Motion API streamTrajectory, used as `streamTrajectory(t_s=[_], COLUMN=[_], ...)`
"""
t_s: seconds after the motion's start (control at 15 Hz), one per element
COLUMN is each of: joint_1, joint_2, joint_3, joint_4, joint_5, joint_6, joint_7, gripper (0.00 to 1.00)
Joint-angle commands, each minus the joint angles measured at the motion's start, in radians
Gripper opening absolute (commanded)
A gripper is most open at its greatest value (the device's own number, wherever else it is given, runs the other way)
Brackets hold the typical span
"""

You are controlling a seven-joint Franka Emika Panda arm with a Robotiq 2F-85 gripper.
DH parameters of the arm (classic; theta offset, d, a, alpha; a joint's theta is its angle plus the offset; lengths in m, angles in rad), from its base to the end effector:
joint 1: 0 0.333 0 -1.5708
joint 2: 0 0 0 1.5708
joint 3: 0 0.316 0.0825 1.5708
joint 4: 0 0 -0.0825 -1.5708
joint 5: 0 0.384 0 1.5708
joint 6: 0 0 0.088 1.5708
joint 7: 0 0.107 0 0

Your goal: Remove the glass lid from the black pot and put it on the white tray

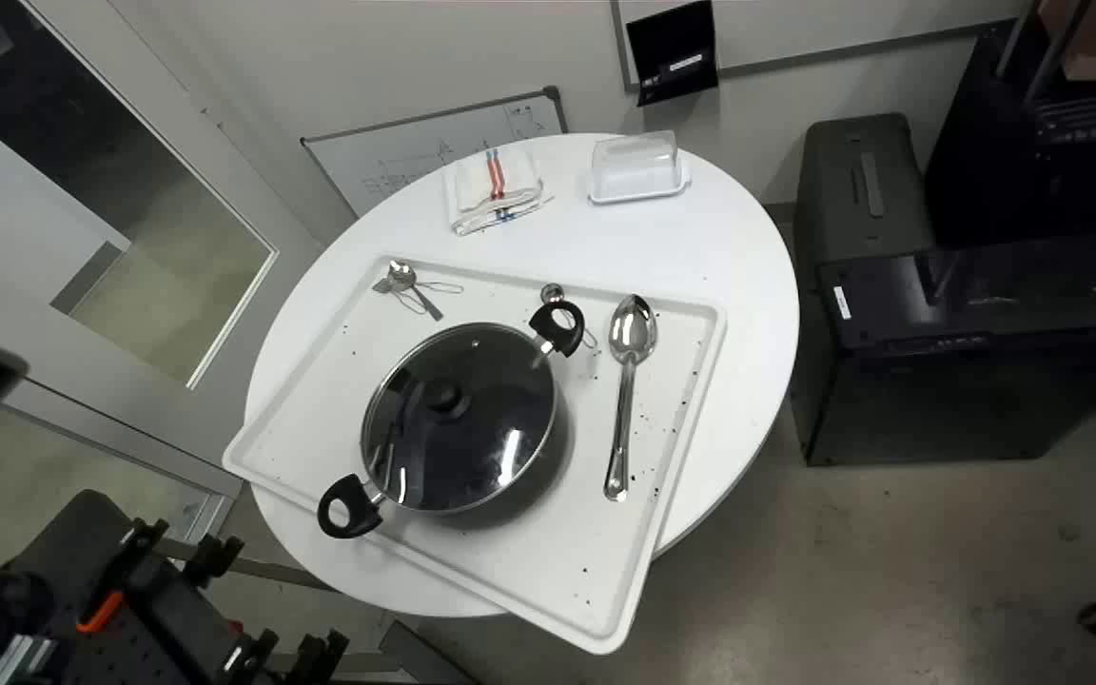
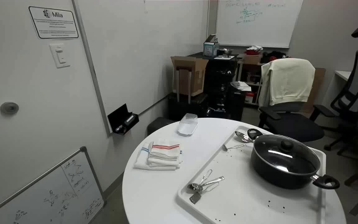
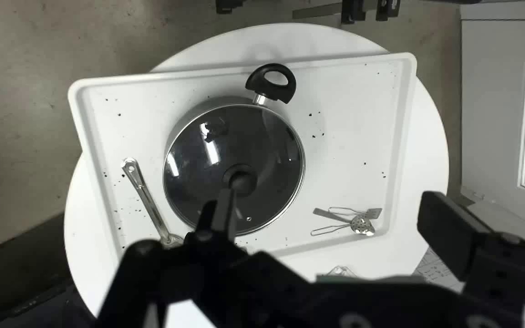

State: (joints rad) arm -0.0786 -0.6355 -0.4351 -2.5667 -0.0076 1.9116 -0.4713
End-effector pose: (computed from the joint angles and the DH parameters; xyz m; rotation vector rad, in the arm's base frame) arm 0.3124 -0.1795 0.4490 -2.8907 -0.0663 -0.0719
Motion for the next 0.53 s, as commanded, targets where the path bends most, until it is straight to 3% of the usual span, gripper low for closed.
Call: streamTrajectory(t_s=[0.0, 0.47], joint_1=[-0.029, -0.032], joint_2=[0.008, 0.029], joint_3=[0.025, 0.035], joint_4=[0.001, 0.006], joint_5=[0.017, 0.012], joint_6=[-0.001, 0.009], joint_7=[-0.016, -0.005], gripper=[1.0, 1.0])
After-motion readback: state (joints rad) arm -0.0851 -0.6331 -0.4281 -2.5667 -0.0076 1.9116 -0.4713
